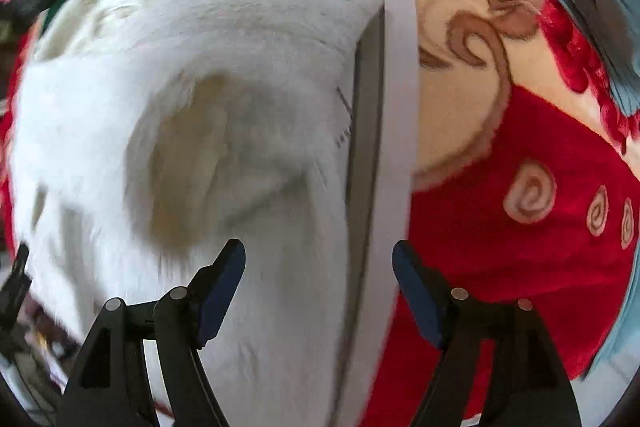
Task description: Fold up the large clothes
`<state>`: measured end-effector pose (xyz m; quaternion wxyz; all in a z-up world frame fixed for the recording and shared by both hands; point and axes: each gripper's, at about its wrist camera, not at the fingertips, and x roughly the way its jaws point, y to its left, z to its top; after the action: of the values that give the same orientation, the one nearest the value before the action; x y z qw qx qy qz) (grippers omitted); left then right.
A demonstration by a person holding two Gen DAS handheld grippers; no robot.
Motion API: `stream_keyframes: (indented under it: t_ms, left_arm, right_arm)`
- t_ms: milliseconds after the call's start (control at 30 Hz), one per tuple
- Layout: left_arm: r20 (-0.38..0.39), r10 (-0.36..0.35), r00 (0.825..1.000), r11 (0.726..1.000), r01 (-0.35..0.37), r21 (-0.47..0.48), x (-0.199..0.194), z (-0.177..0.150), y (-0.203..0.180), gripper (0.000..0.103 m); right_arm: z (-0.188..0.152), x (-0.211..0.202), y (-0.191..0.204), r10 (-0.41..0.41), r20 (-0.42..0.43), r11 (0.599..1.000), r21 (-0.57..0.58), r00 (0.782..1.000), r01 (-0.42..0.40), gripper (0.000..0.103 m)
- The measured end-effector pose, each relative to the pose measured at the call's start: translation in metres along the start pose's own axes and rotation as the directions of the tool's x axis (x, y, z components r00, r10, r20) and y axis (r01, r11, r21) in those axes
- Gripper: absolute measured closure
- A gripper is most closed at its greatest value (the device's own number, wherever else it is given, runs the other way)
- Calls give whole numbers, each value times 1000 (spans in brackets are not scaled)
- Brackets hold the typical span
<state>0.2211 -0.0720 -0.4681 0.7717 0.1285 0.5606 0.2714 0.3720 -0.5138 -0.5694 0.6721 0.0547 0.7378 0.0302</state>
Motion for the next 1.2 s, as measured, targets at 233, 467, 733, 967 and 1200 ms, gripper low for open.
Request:
stream_keyframes:
  t_ms: [233,467,733,967,1200]
  left_arm:
    - [22,-17,1000,991,14,130,-124,-52,-115,0]
    - [80,-48,996,900,8,437,-201,-129,-265,0]
    - [-24,51,998,873,-33,487,-152,-146,-321,0]
    - [-45,56,997,940,-37,340,-113,-109,-282,25]
    - [-35,-105,994,972,110,209,-122,-87,-233,89]
  right_arm:
    - [-61,-48,-97,29,-1,998,-51,1000,-29,25]
    - [-79,-51,-219,9,-52,991,131,999,-3,25]
    - [-80,-46,-266,10,-41,987,163,999,-4,25]
    - [-52,9,-228,130,-17,984,129,991,-127,25]
    - [16,28,-151,677,69,736,-80,733,-672,3]
